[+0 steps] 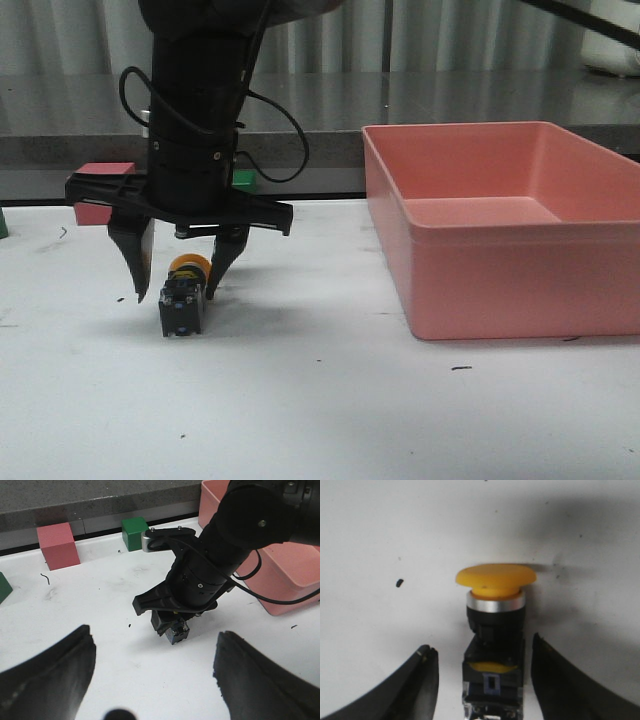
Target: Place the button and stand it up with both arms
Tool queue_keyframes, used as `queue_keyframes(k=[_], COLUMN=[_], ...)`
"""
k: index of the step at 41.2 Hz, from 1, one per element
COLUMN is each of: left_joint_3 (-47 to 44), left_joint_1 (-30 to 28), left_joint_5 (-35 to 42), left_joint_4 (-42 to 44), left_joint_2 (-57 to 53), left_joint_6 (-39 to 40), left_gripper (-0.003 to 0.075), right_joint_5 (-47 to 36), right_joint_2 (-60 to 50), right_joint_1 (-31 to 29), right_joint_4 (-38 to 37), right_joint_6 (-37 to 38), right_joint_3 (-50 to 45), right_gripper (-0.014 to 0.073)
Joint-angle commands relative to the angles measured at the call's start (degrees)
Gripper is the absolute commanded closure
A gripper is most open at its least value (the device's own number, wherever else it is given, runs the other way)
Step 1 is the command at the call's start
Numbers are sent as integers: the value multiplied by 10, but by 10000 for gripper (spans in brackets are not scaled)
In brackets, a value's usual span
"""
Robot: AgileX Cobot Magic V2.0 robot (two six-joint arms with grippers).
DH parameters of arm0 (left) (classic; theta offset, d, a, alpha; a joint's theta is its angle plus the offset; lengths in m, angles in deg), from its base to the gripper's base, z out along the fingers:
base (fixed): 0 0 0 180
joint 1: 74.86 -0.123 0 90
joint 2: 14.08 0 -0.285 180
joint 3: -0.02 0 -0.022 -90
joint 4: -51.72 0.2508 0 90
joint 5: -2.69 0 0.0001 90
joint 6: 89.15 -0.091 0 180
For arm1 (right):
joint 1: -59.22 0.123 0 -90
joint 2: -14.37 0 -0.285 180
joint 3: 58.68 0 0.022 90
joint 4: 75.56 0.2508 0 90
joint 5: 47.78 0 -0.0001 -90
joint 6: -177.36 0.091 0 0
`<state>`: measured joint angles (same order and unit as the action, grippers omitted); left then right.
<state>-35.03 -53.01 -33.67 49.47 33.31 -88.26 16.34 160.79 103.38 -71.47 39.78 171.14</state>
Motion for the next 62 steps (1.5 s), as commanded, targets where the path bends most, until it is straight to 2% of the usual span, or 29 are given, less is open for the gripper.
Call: queue_keyframes(k=[1, 11, 24, 30, 36, 46, 62], left_joint_3=[19, 19, 19, 19, 19, 19, 19], left_joint_1=[5, 5, 5, 5, 5, 5, 5], left_joint_5=[37, 37, 37, 37, 37, 37, 37], left_joint_4=[-5, -5, -5, -5, -5, -5, -5], left_joint_2=[1, 1, 1, 1, 1, 1, 1], left_joint_6=[-1, -1, -1, -1, -1, -1, -1], left_gripper=[227, 227, 227, 227, 227, 227, 227], right_joint_5=[-10, 34, 114, 117, 83, -5, -93], right_joint_2=[-56, -120, -234, -300, -380, -559, -828], right_joint_1=[1, 1, 3, 5, 5, 6, 6], right_joint_4=[-3, -57, -57, -56, -56, -41, -47], right_joint_6=[-4, -104, -297, -353, -387, -438, -448], right_joint_3=[18, 18, 16, -3, -76, -263, -537], right_gripper=[152, 158, 158, 158, 158, 158, 158])
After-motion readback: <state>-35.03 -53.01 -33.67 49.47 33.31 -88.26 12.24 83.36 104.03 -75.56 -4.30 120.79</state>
